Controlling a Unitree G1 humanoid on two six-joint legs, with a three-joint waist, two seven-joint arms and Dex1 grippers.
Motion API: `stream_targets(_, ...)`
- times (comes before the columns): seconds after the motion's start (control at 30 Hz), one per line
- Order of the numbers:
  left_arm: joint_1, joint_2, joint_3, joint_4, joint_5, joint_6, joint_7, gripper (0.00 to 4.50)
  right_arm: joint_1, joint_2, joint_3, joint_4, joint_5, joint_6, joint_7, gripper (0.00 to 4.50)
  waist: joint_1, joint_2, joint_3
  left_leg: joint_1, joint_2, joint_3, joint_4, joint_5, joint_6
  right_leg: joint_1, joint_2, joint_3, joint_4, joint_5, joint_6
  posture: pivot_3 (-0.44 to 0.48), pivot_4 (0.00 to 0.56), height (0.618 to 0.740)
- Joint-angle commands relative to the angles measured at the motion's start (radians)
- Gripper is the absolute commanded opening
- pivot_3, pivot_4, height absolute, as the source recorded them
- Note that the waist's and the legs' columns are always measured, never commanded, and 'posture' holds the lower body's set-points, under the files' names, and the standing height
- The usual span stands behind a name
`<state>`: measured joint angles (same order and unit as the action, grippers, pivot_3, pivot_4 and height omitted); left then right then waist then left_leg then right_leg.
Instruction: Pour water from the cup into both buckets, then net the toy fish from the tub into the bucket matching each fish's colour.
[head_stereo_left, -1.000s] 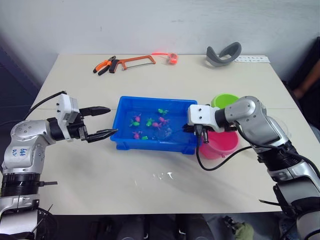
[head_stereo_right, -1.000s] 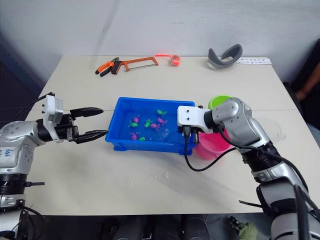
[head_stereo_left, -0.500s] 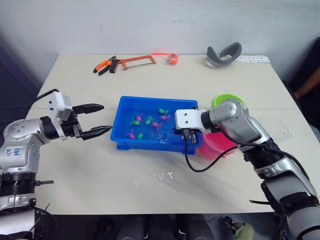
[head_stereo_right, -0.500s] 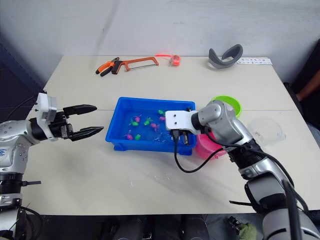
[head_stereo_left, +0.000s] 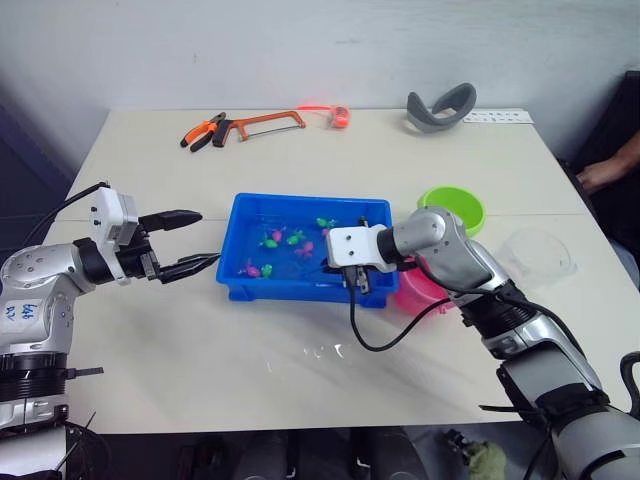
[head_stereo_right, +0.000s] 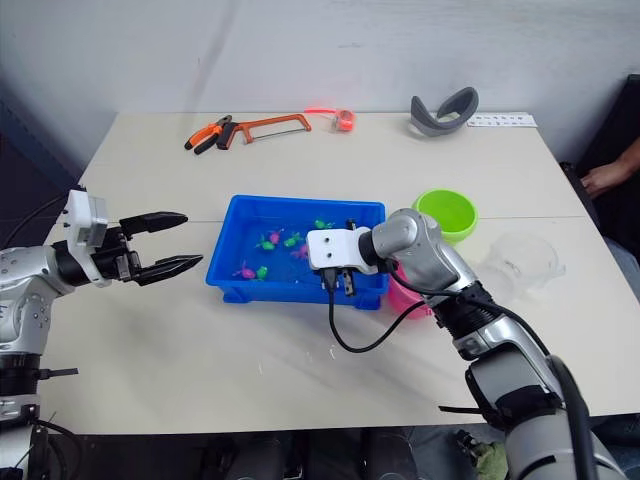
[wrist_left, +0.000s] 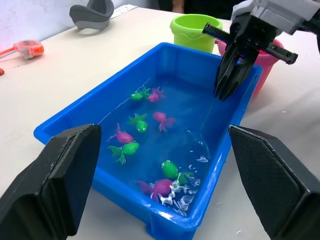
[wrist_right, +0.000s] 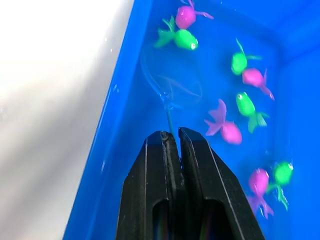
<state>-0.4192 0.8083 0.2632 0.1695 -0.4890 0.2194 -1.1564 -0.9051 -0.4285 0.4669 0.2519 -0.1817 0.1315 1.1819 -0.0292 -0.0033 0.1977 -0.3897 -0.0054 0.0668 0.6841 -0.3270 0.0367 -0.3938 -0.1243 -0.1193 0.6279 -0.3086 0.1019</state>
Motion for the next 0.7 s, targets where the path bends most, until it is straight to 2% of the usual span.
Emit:
stream_targets(0.03, 0.01, 0.019, 0.047, -0.034, -0.027, 0.007, 0.008, 4.41, -0.031, 0.031, -0.019, 0.002, 0.025, -0.022, -0.011, 0.0, 0.0, 0.0, 0.0, 0.0, 0.0, 0.0, 0.0, 0.0, 0.0, 0.0, 0.0, 0.0, 0.0, 0.0, 0.0, 0.0, 0.15, 0.74)
stream_targets(0.4, 0.036, 0.03, 0.075, -0.071, -0.038, 0.041, 0.029, 4.41, -0.002, 0.128, -0.021, 0.063, 0.045, 0.01, -0.062, 0.0, -0.002, 0.0, 0.0, 0.0, 0.0, -0.001, 0.0, 0.0, 0.0, 0.0, 0.0, 0.003, 0.0, 0.0, 0.0, 0.0, 0.15, 0.74)
stream_targets(0.7, 0.04, 0.034, 0.081, -0.081, -0.037, 0.051, 0.042, 4.41, 0.017, 0.121, -0.018, 0.077, -0.003, 0.035, -0.145, 0.0, -0.002, 0.0, 0.0, 0.0, 0.0, -0.001, 0.0, 0.0, 0.0, 0.0, 0.0, 0.005, 0.0, 0.0, 0.0, 0.0, 0.15, 0.74)
